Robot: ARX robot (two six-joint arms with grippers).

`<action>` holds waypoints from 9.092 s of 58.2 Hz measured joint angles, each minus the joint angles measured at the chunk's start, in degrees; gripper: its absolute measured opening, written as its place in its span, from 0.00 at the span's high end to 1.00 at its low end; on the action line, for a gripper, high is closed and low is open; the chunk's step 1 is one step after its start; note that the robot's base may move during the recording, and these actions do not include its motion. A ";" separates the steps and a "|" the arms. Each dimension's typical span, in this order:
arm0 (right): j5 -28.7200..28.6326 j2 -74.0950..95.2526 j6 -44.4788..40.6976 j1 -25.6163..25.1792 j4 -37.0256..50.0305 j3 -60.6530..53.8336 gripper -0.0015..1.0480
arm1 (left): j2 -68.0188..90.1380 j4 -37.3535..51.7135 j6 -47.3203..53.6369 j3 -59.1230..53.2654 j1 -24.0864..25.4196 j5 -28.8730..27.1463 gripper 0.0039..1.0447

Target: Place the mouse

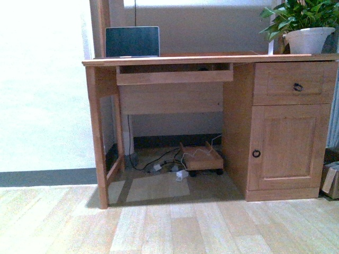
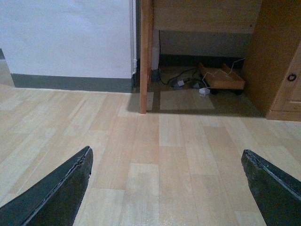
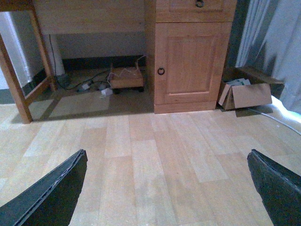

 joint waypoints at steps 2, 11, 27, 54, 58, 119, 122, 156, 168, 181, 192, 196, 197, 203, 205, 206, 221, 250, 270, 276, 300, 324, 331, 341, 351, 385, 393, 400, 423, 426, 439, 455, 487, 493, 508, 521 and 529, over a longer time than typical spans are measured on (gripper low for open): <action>0.00 -0.02 0.00 0.00 0.00 0.00 0.01 | 0.00 0.00 0.00 0.00 0.00 -0.02 0.07; 0.00 -0.02 0.00 0.00 0.00 0.00 0.01 | 0.00 0.00 0.00 0.00 0.00 0.00 0.07; 0.00 -0.02 0.00 0.00 0.00 0.00 0.01 | 0.00 0.00 0.00 0.00 0.00 0.00 0.07; 0.00 -0.02 0.00 0.00 0.00 0.00 0.01 | 0.00 0.00 0.00 0.00 0.00 0.00 0.07; 0.00 -0.02 0.00 0.00 0.00 0.00 0.01 | 0.00 0.00 0.00 0.00 0.00 0.00 0.07; 0.00 -0.02 0.00 0.00 0.00 0.00 0.01 | 0.00 0.00 0.00 0.00 0.00 0.00 0.07; 0.00 0.00 0.00 0.00 0.00 0.00 0.01 | 0.00 0.00 0.00 0.00 0.00 0.00 0.07; -0.02 0.00 0.00 0.00 0.00 0.00 0.01 | 0.00 0.00 0.00 0.00 0.00 0.00 0.07; 0.00 0.00 0.00 0.00 0.00 0.00 0.01 | -0.07 0.00 0.00 0.00 0.00 -0.02 0.07; 0.00 0.00 0.00 0.00 0.00 0.00 0.01 | -0.07 0.00 0.00 0.00 0.00 -0.02 0.07; 0.00 0.00 0.00 0.00 0.00 0.00 0.01 | -0.07 0.00 0.00 0.00 0.00 0.00 0.07; 0.00 0.00 0.00 0.00 0.00 0.00 0.01 | -0.07 0.00 0.00 0.00 0.00 0.00 0.07; 0.00 0.00 0.00 -0.02 0.00 0.00 0.01 | -0.07 0.00 0.00 0.00 0.00 0.00 0.07; 0.00 0.00 0.00 0.00 0.00 0.00 0.01 | -0.07 0.00 0.00 0.00 0.00 0.00 0.07; 0.00 -0.02 0.00 0.00 0.00 0.00 0.01 | -0.07 0.00 0.00 0.00 0.00 0.00 0.07; 0.00 0.00 0.00 0.00 0.00 0.00 0.01 | -0.07 0.00 0.00 0.00 0.00 0.00 0.07; 0.00 -0.02 0.00 -0.02 0.00 0.00 0.01 | -0.07 0.00 0.00 0.00 0.00 0.00 0.07; -0.02 -0.02 0.00 0.00 0.00 0.00 0.01 | -0.07 0.00 0.00 0.00 0.00 0.00 0.07; 0.02 0.00 0.00 0.00 0.00 0.00 0.01 | -0.07 0.00 0.00 0.00 0.00 0.00 0.07; 0.00 -0.02 0.00 0.00 0.00 0.00 0.01 | 0.07 -0.22 -0.17 0.02 0.09 0.35 0.07; 0.02 -0.02 0.02 0.00 0.00 0.00 0.01 | 34.38 10.64 17.14 7.67 3.78 17.64 0.07; 0.00 0.00 0.00 0.00 0.00 0.00 0.01 | 88.00 59.17 78.55 19.37 12.52 28.79 0.07; 0.00 -0.02 0.00 0.00 0.00 0.00 0.01 | 99.54 67.10 85.70 24.94 12.50 33.48 0.07; 0.02 -0.02 0.00 -0.02 0.00 0.00 0.01 | 110.77 73.50 89.55 31.41 10.88 38.53 0.07; 0.02 -0.02 0.00 0.00 0.00 0.00 0.01 | 118.31 76.04 89.50 38.47 9.05 40.87 0.07; 0.00 -0.02 0.00 -0.02 0.00 0.00 0.01 | 136.93 74.47 85.29 60.98 3.85 43.19 0.07; 0.02 -0.02 0.00 0.00 0.00 0.00 0.01 | 139.40 72.26 86.25 64.65 3.76 43.52 0.07; 0.00 0.00 0.00 0.00 0.00 0.00 0.01 | 141.22 70.29 87.45 67.76 3.80 43.76 0.07; 0.00 -0.02 0.00 0.00 0.00 0.00 0.01 | 144.23 62.16 90.01 75.23 3.69 43.76 0.07; 0.00 0.00 0.02 0.00 0.00 0.00 0.01 | 144.17 60.96 90.14 75.32 3.63 43.21 0.07; 0.00 0.00 0.00 -0.02 0.00 0.00 0.01 | 138.68 49.40 87.27 71.45 2.29 38.58 0.07; 0.00 -0.02 0.02 -0.02 0.00 0.00 0.01 | 127.21 33.07 78.62 63.08 -0.13 35.30 0.07; 0.00 -0.02 0.00 0.00 0.00 0.00 0.01 | 107.65 28.02 58.51 40.81 -8.13 41.40 0.07; 0.00 0.00 0.00 0.00 0.00 0.00 0.01 | 104.96 29.00 52.48 37.44 -10.19 42.45 0.07; 0.00 0.00 0.00 -0.02 0.00 0.00 0.01 | 100.63 36.04 24.81 35.91 -12.28 37.24 0.07; 0.00 0.00 0.00 -0.02 0.00 0.00 0.01 | 89.57 36.17 3.26 35.76 -12.83 28.59 0.07; 0.00 0.00 0.02 0.00 0.00 0.00 0.01 | 79.38 32.13 -5.25 33.62 -12.83 21.90 0.07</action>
